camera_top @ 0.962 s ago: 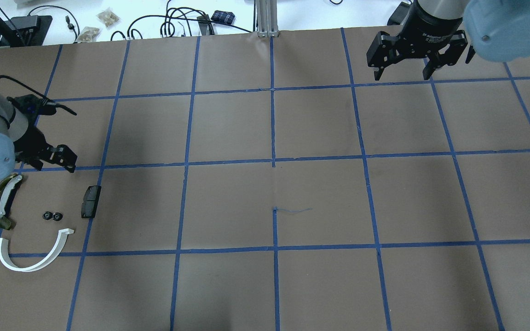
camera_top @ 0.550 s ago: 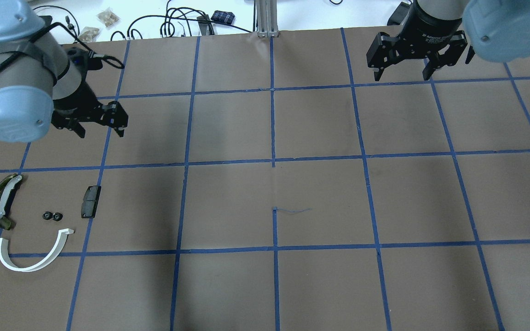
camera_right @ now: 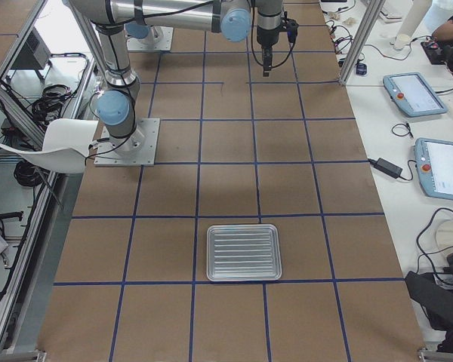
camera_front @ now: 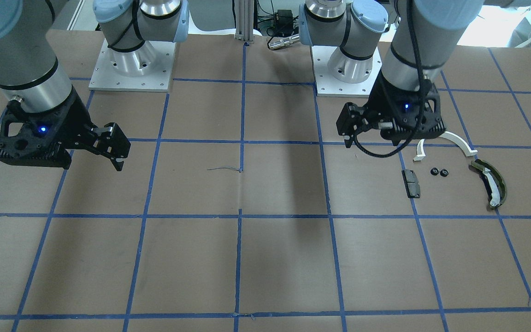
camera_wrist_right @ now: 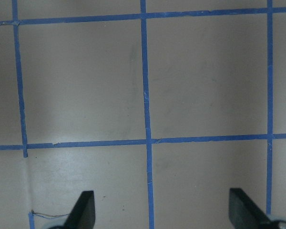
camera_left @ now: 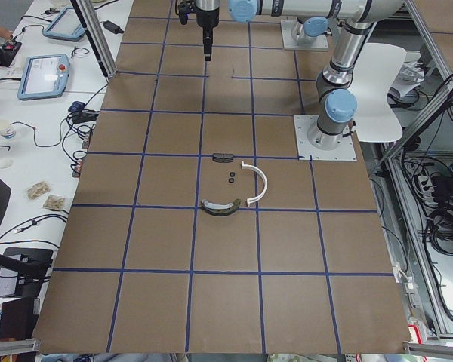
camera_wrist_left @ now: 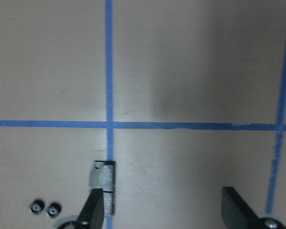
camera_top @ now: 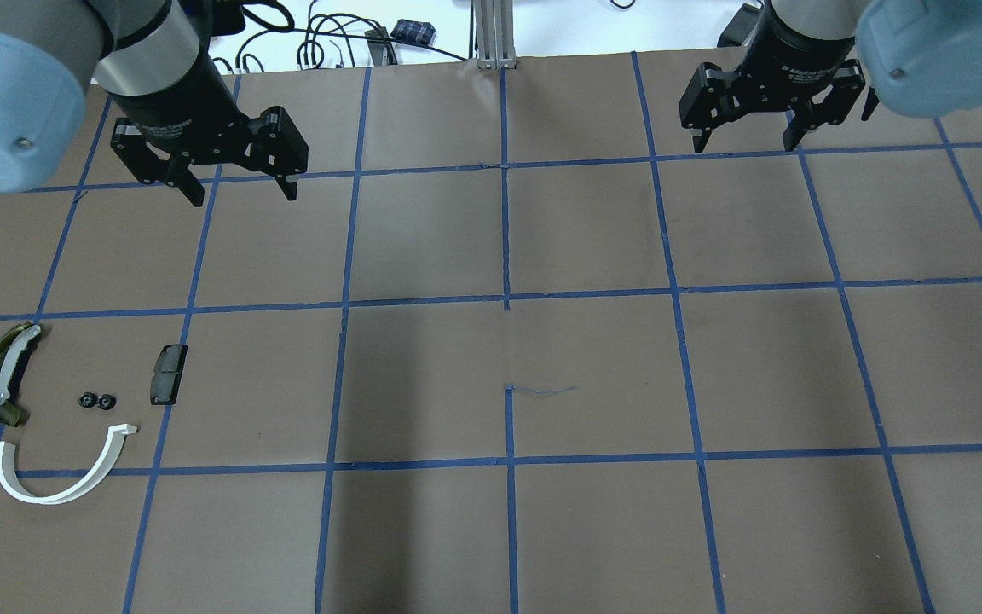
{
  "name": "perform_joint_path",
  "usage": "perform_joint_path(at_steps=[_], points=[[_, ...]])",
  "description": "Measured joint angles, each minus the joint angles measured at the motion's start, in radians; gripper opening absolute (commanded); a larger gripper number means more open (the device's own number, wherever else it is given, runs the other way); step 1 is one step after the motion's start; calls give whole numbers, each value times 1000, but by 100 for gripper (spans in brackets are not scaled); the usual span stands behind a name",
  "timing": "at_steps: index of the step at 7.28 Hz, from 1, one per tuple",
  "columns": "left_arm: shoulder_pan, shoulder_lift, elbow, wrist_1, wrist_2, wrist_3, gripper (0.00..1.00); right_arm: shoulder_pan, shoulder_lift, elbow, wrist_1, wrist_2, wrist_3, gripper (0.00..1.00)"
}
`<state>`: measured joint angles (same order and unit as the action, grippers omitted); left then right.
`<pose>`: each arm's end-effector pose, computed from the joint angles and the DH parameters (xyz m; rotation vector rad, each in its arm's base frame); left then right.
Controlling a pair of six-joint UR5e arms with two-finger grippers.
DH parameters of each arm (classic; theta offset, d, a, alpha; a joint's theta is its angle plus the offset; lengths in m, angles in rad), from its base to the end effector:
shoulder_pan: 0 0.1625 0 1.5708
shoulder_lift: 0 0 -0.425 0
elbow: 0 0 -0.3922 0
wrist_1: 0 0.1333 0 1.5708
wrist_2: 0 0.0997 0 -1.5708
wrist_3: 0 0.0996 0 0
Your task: Place bearing gear from tray to pile
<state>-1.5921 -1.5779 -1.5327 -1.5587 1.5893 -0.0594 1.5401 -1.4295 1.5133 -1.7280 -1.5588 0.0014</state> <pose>-0.1421 -0.4960 0.5044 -0.0601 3.1235 -0.0684 0.1173 -0.5613 0.4584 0.0495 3.1282 -0.1151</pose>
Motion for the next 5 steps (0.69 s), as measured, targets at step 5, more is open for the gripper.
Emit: perform_joint_path(at_steps=[5], points=[[74,66,-25,-49,-16,62,99,0,1,-7,-1,1,-1,100]])
